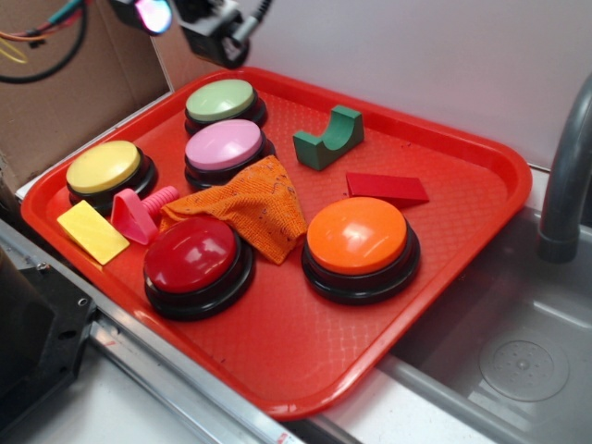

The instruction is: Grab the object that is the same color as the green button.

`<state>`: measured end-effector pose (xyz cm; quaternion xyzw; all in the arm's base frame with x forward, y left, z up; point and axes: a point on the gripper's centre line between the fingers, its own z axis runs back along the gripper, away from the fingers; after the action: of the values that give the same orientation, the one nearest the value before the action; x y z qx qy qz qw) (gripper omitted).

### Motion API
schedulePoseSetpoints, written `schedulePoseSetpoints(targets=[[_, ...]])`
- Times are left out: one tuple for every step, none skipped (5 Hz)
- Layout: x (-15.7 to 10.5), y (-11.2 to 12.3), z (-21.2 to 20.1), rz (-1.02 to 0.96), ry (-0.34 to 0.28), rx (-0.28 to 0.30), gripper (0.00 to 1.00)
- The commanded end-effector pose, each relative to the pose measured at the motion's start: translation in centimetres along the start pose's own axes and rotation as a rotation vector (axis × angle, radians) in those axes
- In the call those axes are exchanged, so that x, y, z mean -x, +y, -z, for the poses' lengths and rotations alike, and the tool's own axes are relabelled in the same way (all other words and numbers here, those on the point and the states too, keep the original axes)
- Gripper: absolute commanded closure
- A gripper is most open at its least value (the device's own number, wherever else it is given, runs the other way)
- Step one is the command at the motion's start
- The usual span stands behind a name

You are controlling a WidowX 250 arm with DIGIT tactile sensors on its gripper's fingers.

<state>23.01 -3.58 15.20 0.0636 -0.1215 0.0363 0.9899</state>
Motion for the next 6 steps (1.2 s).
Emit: schedulePoseSetpoints(targets=[[-4.9, 0.5, 5.9, -0.125, -0.012, 0.021, 0.00], [-6.4, 0.2, 8.3, -0.132, -0.019, 0.062, 0.00], [-8.1, -1.2, 10.4, -0.072, -0.030, 0.103, 0.00], [-9.1, -2.4, 11.6, 0.041, -0.087, 0.104, 0.00], [-9.8, -2.6, 13.4, 0.062, -0.068, 0.078, 0.00], [-9.8, -2.8, 14.9, 0.060, -0.039, 0.046, 0.00]])
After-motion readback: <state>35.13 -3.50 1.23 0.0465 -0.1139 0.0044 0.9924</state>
